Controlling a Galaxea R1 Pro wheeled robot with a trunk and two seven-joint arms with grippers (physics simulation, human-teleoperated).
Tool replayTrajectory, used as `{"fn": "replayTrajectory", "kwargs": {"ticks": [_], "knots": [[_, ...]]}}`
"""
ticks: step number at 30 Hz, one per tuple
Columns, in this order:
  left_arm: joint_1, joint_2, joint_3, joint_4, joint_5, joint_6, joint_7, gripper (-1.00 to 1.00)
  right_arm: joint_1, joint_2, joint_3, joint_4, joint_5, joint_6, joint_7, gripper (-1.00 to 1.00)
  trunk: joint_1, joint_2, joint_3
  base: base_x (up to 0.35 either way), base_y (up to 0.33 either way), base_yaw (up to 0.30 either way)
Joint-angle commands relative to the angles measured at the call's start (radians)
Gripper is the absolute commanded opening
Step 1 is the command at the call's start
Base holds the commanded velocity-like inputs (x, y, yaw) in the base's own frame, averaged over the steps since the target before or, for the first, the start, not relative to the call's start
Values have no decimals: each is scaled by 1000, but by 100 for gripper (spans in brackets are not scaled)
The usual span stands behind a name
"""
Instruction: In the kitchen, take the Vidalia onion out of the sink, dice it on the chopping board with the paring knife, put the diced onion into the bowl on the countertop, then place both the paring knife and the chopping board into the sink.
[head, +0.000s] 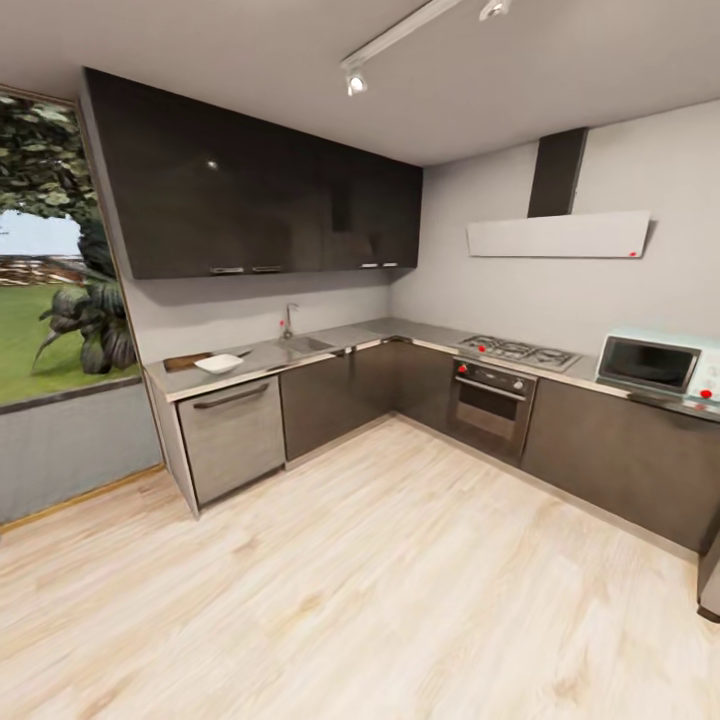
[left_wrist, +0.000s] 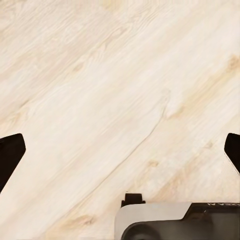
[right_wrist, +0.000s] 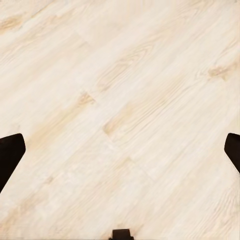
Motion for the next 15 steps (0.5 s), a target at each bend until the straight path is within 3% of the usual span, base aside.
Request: {"fn": "replayTrajectory", "kwargs": {"ticks": [1,15], "knots": [[0,0,1,0,0,-2,0,100,0,0,0,1,0,-3,-3,100,1,0,0,311,-103,0],[0,0,1,0,0,-2,0,100,0,-1,0,1,0,-3,-3,100,1,0,0,311,-104,0]]}}
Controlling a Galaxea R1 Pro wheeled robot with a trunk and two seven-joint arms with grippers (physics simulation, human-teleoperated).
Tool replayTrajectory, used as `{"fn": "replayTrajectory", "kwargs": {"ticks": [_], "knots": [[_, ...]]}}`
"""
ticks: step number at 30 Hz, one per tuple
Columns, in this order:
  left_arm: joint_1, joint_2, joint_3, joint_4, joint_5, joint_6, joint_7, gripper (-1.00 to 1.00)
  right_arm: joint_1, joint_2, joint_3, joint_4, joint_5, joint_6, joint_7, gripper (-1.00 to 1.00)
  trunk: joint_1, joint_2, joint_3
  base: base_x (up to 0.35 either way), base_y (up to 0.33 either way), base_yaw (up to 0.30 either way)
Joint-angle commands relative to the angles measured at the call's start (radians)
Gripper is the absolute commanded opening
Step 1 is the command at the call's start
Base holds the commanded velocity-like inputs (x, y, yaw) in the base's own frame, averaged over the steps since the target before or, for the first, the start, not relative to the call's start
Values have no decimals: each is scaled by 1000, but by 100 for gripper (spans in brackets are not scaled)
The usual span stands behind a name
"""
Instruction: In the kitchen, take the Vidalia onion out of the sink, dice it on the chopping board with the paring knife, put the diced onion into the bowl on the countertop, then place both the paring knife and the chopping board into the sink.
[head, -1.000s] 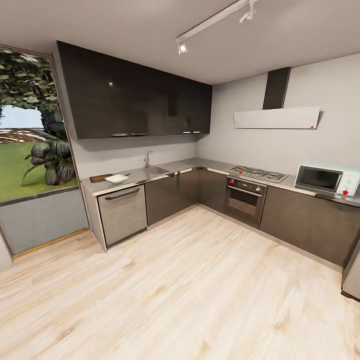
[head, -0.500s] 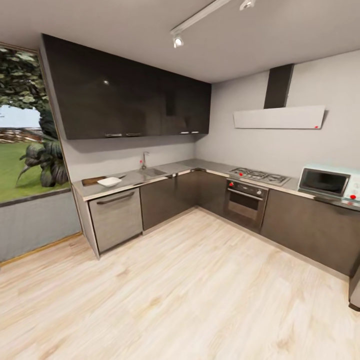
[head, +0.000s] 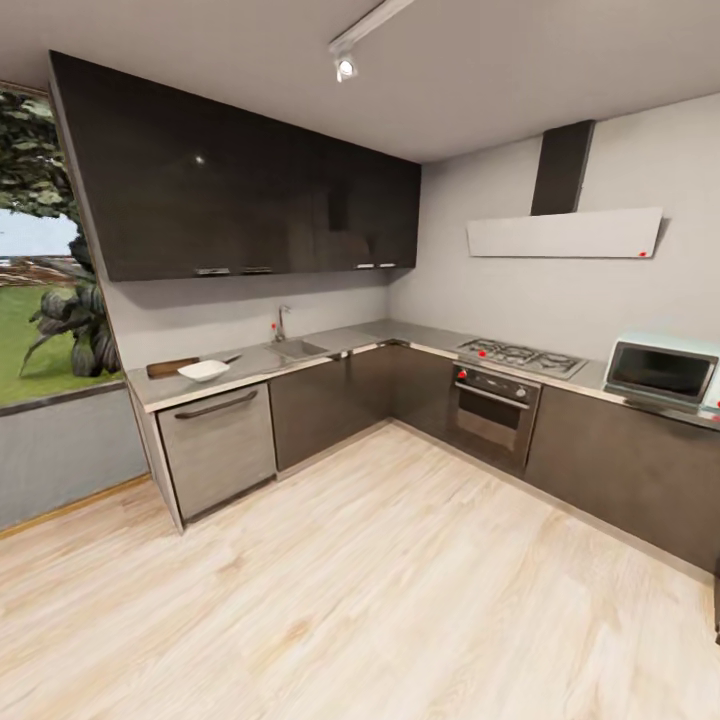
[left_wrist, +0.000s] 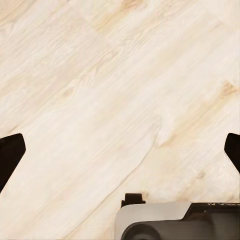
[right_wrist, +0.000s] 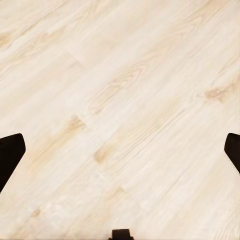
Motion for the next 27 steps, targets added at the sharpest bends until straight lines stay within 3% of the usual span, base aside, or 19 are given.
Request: {"fn": "replayTrajectory", "kwargs": {"ticks": [1,13,27], "knots": [[0,0,1,0,0,-2,0,100,0,0,0,1,0,-3,-3,100,1,0,0,311,-119,0],[0,0,1,0,0,-2,0,100,0,0,0,1,0,-3,-4,100,1,0,0,311,-134,51],[0,0,1,0,0,-2,0,100,0,0,0,1,0,-3,-4,100,1,0,0,304,-163,191]]}}
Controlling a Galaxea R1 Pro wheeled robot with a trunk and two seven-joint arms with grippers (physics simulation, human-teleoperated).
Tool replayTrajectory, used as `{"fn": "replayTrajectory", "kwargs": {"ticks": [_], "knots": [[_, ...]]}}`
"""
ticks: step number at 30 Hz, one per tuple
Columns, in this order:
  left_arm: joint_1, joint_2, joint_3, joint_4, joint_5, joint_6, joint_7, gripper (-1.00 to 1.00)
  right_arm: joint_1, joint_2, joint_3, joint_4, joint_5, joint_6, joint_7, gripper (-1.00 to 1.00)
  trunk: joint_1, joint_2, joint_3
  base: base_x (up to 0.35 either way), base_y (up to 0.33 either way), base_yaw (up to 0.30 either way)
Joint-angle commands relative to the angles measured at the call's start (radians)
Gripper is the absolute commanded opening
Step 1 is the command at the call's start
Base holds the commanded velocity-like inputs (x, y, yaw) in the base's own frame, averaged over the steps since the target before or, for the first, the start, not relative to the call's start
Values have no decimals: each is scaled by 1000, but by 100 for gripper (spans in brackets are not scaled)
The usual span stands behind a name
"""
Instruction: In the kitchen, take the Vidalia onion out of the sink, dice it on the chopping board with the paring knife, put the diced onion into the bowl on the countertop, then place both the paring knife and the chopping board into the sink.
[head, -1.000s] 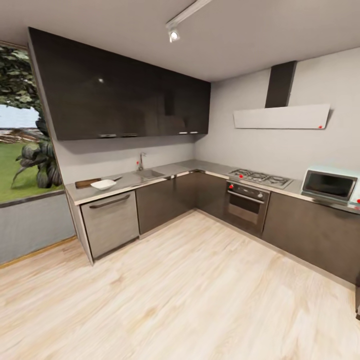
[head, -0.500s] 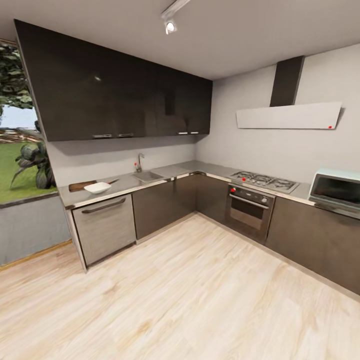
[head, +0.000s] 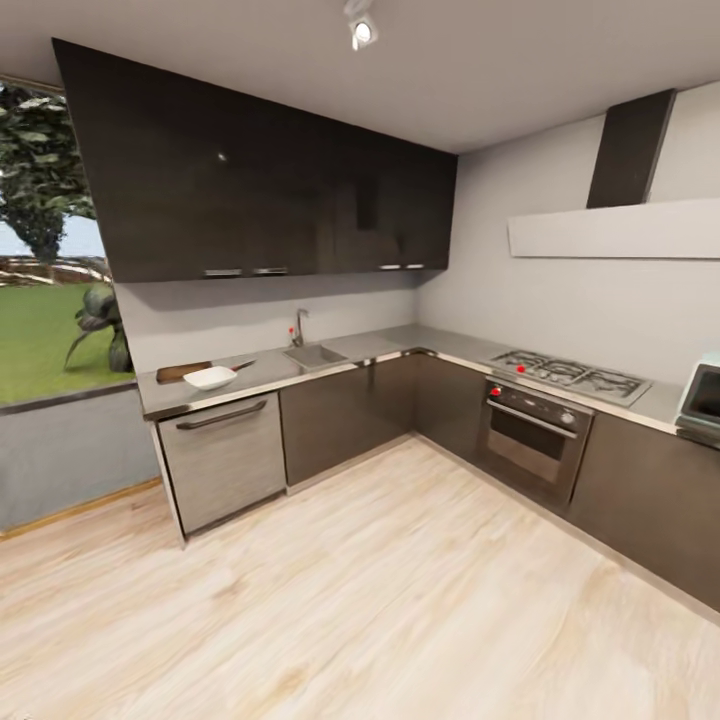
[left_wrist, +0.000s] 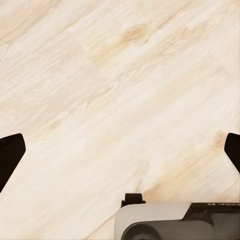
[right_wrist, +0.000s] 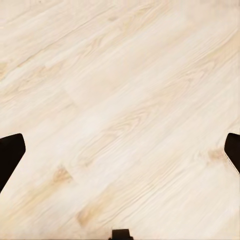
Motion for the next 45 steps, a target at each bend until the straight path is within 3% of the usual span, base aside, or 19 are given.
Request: {"fn": "replayTrajectory", "kwargs": {"ticks": [1,45], "knots": [[0,0,1,0,0,-2,0,100,0,0,0,1,0,-3,-3,100,1,0,0,296,-179,239],[0,1,1,0,0,-2,0,100,0,2,0,1,0,-3,-3,100,1,0,0,276,-210,244]]}}
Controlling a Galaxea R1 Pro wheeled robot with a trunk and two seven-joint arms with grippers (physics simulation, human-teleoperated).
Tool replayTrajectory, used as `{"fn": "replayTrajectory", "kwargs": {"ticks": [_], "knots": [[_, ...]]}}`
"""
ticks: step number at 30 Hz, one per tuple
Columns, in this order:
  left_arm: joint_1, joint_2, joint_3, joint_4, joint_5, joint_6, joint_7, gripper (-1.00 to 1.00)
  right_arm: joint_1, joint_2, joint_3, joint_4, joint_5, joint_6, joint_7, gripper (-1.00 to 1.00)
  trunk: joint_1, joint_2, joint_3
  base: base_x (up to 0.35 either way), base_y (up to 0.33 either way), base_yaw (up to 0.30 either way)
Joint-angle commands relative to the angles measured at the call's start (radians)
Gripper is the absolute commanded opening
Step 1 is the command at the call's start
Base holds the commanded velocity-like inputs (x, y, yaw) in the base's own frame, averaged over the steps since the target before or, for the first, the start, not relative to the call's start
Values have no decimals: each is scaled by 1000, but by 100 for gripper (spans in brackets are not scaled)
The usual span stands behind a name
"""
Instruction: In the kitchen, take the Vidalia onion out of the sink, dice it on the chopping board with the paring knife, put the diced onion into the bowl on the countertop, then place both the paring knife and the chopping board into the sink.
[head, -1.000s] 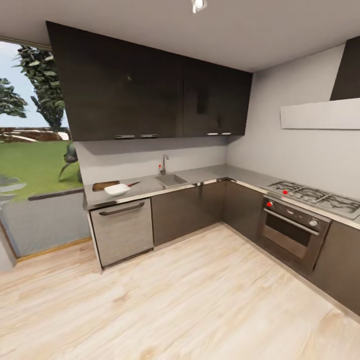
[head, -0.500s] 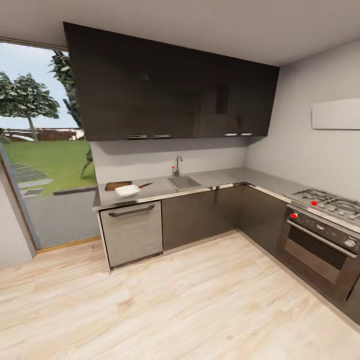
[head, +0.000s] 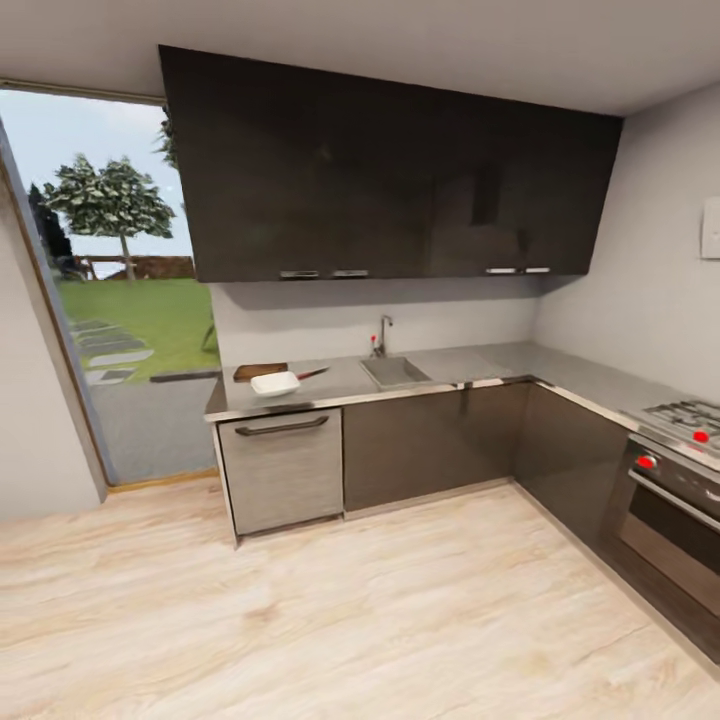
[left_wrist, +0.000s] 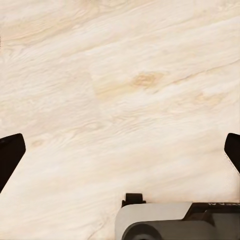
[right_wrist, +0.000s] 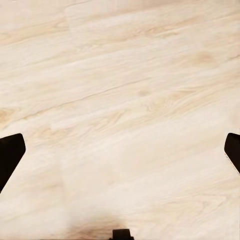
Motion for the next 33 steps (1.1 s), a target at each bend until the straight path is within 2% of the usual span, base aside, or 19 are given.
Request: {"fn": "replayTrajectory", "kwargs": {"ticks": [1,28,33], "knots": [[0,0,1,0,0,-2,0,100,0,0,0,1,0,-3,-3,100,1,0,0,241,-235,245],[0,0,1,-1,0,-2,0,100,0,0,0,2,0,-3,-2,100,1,0,-6,240,-239,245],[0,0,1,0,0,-2,0,100,0,0,0,1,0,-3,-3,100,1,0,-9,111,-88,245]]}}
